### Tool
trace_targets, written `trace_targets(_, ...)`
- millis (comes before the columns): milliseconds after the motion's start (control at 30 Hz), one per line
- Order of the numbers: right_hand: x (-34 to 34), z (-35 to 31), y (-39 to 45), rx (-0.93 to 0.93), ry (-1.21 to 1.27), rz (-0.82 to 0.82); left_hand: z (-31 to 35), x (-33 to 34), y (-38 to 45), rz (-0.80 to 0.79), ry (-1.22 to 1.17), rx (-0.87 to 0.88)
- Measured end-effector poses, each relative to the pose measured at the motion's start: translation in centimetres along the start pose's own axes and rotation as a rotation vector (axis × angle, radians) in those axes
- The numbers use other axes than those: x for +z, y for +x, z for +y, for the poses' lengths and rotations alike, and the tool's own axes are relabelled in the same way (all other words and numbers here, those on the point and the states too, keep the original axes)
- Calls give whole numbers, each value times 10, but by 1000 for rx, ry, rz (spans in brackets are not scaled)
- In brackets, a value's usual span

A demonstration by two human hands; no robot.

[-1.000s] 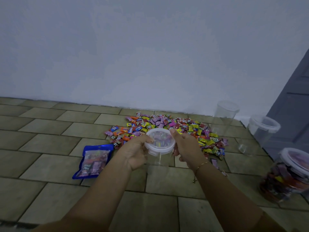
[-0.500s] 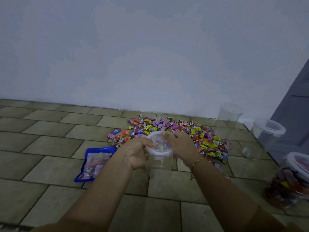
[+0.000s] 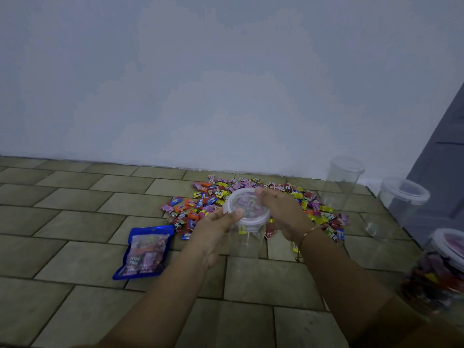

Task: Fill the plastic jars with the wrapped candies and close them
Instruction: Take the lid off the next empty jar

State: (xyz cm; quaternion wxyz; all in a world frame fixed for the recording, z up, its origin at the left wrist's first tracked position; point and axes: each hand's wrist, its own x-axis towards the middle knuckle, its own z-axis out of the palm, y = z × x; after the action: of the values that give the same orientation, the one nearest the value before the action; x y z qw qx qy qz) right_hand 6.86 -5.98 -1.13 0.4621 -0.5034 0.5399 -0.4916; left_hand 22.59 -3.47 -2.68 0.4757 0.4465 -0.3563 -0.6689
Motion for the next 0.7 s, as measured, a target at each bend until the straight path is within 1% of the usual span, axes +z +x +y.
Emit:
trace_targets(67,2,-3,-1,-5,52,-10,-3,-1,1,7,62,64)
trace_targets(133,1,-4,0,-54,55,-5,-6,-3,3,18,123,149)
trace_targets(267,-3,-14,-8,-157,72,-46,-8,-8,2,108,250,303)
trace_targets(333,-6,-20,-18,-192,70,-80,-12,-16,4,127,357,406)
trace_targets(433,-16,-24,-37,-262,5,-107,-18,-22,-3,175,505,538)
trace_targets(533,-31,-21,-57,-253,-87,-180,-26,-25,-18,238,670,758)
trace_targets(600,-43,-14,-69,-225,-193,-258,-38,-30,-24,211,774,829)
trace_targets(700,-55,3,-83,-124,-406,-379,-66,-39,-26,61,970,756)
